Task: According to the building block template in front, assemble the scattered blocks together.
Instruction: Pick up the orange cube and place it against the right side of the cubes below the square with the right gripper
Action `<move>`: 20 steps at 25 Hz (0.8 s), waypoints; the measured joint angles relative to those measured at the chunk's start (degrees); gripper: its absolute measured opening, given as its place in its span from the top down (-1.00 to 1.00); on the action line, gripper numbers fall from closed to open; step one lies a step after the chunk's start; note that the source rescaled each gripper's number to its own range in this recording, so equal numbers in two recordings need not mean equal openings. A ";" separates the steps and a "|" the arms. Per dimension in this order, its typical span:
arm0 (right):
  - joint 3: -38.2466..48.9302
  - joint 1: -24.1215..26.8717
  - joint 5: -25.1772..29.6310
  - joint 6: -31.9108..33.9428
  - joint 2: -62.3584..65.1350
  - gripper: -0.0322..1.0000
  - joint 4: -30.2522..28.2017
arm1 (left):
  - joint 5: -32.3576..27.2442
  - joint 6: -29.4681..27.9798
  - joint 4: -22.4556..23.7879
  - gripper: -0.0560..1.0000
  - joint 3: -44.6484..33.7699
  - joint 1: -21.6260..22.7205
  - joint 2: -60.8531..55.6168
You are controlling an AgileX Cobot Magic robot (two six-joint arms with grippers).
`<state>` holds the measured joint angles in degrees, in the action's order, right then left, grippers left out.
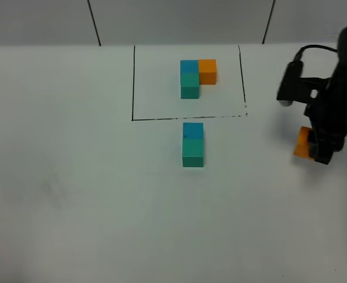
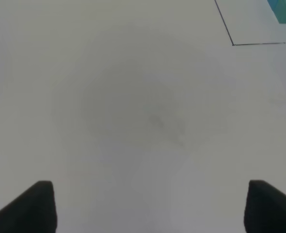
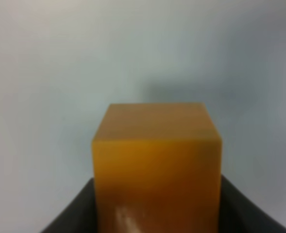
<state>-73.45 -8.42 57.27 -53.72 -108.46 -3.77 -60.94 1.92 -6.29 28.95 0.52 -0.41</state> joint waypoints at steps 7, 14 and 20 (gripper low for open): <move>-17.36 -6.52 4.67 -4.20 -11.69 0.93 -0.13 | 0.00 0.00 0.00 -0.39 0.00 0.00 0.00; -27.20 -10.11 7.64 -5.66 -18.68 0.93 -0.13 | 0.00 0.00 0.00 -0.39 0.00 0.00 0.00; -29.86 -12.38 8.02 -6.22 -20.95 0.93 -0.10 | 0.00 0.00 0.00 -0.39 0.00 0.00 0.00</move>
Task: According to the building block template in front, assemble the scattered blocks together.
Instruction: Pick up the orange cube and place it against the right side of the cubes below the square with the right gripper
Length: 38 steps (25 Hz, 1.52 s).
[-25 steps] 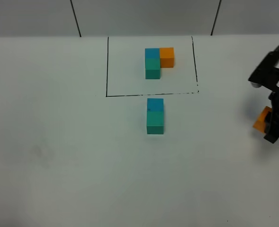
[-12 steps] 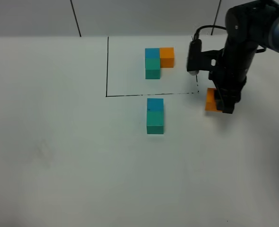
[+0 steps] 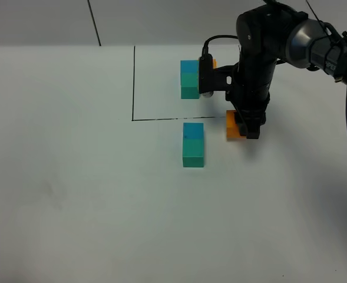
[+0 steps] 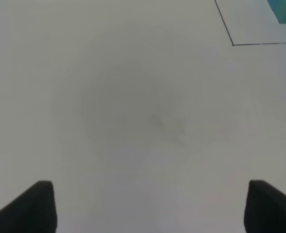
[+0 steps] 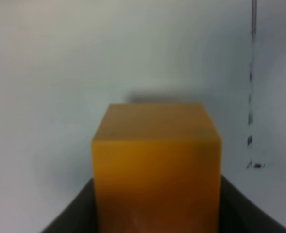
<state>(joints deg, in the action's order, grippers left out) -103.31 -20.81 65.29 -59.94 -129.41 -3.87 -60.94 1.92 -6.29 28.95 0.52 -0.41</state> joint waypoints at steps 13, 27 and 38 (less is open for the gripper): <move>-0.13 -1.47 -2.16 1.61 -3.13 0.93 2.16 | 0.00 0.00 0.00 -0.39 0.00 0.00 0.00; 0.16 -2.62 -3.30 3.28 -3.13 0.93 3.49 | 0.00 0.00 0.00 -0.39 0.00 0.00 0.00; 0.84 -2.75 -3.77 3.46 -3.08 0.93 3.87 | 0.00 0.00 0.00 -0.39 0.00 0.00 0.00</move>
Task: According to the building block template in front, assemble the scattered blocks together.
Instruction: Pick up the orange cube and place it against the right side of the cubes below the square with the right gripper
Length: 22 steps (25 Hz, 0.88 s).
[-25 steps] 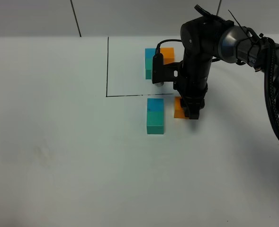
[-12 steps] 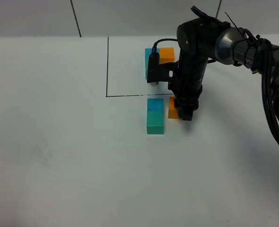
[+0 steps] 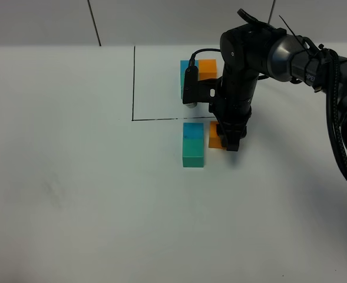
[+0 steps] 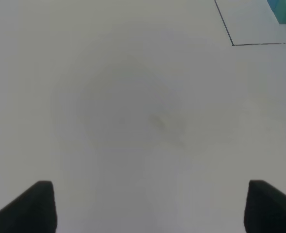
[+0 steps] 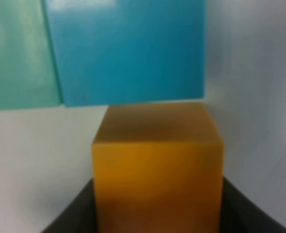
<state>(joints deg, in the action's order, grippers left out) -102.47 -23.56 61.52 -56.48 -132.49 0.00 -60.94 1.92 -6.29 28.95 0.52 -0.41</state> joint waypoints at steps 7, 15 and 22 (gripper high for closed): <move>0.28 -0.61 -0.17 0.05 0.00 0.93 -0.73 | 0.00 0.00 0.00 -0.39 0.00 0.00 0.00; 0.39 -1.56 -0.84 0.37 0.00 0.93 -0.82 | 0.00 0.00 0.00 -0.39 0.00 0.00 0.00; 0.44 -1.80 -1.30 1.14 0.00 0.93 -0.72 | 0.00 0.00 0.00 -0.39 0.00 0.00 0.00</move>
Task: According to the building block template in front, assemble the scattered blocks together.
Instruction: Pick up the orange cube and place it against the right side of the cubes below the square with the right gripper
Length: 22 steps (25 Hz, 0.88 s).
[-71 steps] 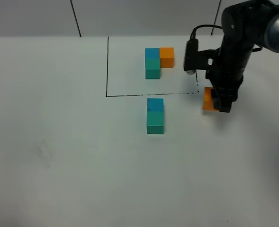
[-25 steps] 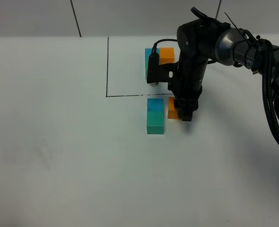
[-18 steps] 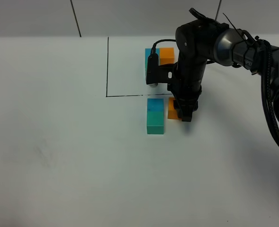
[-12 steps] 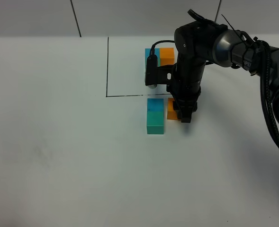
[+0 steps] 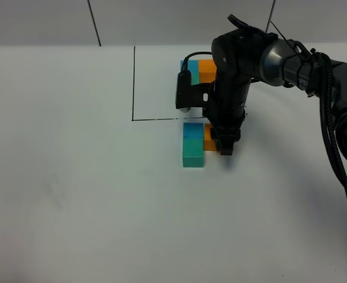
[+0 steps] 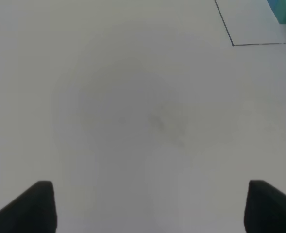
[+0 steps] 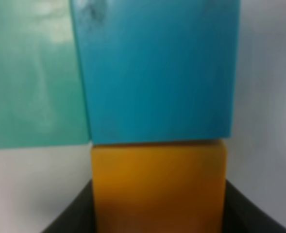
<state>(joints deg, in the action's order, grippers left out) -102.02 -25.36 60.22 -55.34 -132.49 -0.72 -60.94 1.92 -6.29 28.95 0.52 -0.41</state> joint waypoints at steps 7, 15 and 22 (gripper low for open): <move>0.00 -0.24 -0.18 0.18 0.00 0.93 -0.05 | 0.00 0.00 0.00 -0.39 0.00 0.00 0.00; 0.00 -0.24 -0.18 0.13 0.00 0.93 -0.16 | 0.00 0.00 0.00 -0.39 0.00 0.00 0.00; 0.00 -0.29 -0.18 -0.28 0.00 0.93 -0.28 | 0.00 0.00 0.00 -0.39 0.00 0.00 0.00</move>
<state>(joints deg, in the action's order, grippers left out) -102.02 -25.64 60.04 -55.62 -132.49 -0.99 -60.94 1.92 -6.29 28.95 0.52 -0.41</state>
